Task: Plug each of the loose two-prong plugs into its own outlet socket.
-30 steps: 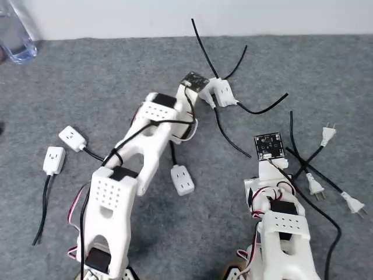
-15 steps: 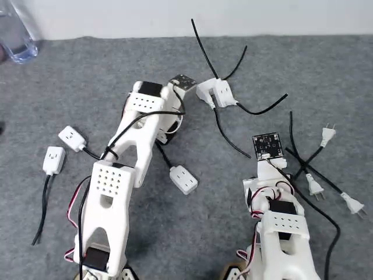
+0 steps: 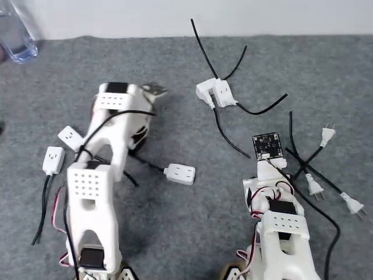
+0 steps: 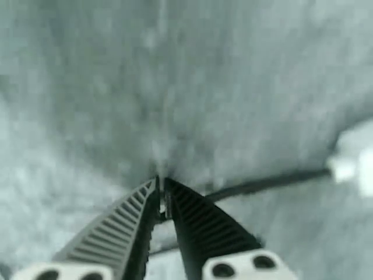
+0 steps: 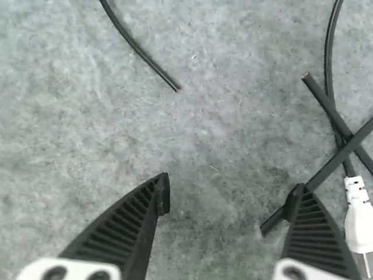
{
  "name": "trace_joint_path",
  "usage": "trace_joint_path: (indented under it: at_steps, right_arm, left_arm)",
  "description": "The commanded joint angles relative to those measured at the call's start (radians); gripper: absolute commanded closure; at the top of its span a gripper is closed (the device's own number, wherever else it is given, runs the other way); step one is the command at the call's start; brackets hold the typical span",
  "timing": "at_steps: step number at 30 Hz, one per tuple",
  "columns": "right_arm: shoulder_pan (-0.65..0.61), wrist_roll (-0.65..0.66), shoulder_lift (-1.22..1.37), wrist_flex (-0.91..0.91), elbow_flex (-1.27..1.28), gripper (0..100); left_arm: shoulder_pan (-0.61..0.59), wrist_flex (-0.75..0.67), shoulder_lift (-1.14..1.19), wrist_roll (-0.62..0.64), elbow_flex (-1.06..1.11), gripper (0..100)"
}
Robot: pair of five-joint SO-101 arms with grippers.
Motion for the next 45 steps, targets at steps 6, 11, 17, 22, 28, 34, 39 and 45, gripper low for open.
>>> trace_joint_path:
  at_steps: [6, 11, 17, 22, 28, 34, 39, 45]
  right_arm:
    - [-0.008, -0.008, -0.019, -0.018, -0.038, 69.3]
    - [-0.008, -0.008, -0.019, -0.018, -0.037, 69.3]
    - [-0.008, -0.008, -0.019, -0.019, -0.037, 69.2]
    - [-0.010, -0.008, -0.019, -0.019, -0.041, 69.2]
    - [-0.010, -0.017, -0.021, -0.018, -0.049, 69.1]
    - [-0.028, -0.272, -0.021, 0.073, -0.115, 69.0]
    - [-0.005, -0.287, -0.021, 0.077, -0.127, 68.9]
    - [-0.030, -0.293, -0.021, -0.070, -0.063, 68.9]
  left_arm:
    - [-0.051, 0.043, -0.275, -0.106, 0.234, 99]
    - [0.005, 0.035, -0.436, -0.106, 0.234, 99]
    - [0.087, -0.190, -0.586, -0.106, 0.209, 99]
    - [0.160, -0.164, -0.743, 0.031, 0.113, 99]
    - [0.224, -0.172, -0.984, 0.227, -0.033, 99]
    - [0.213, -0.164, -1.198, 0.281, -0.028, 98]
    - [0.176, -0.098, -1.366, 0.417, -0.028, 98]
    - [-0.012, -0.017, -1.511, 0.554, 0.061, 98]
